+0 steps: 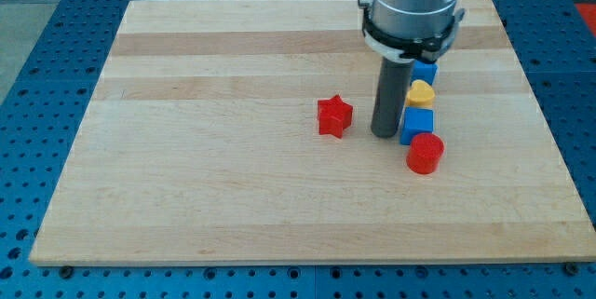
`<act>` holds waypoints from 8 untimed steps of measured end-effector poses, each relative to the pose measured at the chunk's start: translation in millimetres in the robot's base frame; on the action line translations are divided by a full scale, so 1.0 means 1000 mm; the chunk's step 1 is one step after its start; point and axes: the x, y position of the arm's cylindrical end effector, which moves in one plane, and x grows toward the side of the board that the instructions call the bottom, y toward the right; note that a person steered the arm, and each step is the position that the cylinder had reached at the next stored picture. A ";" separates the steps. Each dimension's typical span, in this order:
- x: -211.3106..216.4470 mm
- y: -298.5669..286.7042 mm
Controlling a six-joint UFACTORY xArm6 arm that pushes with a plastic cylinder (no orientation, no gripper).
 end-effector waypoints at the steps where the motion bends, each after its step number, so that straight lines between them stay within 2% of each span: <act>1: 0.000 0.015; 3: -0.001 0.011; 6: 0.022 -0.133; 7: 0.015 -0.183; 8: -0.021 -0.190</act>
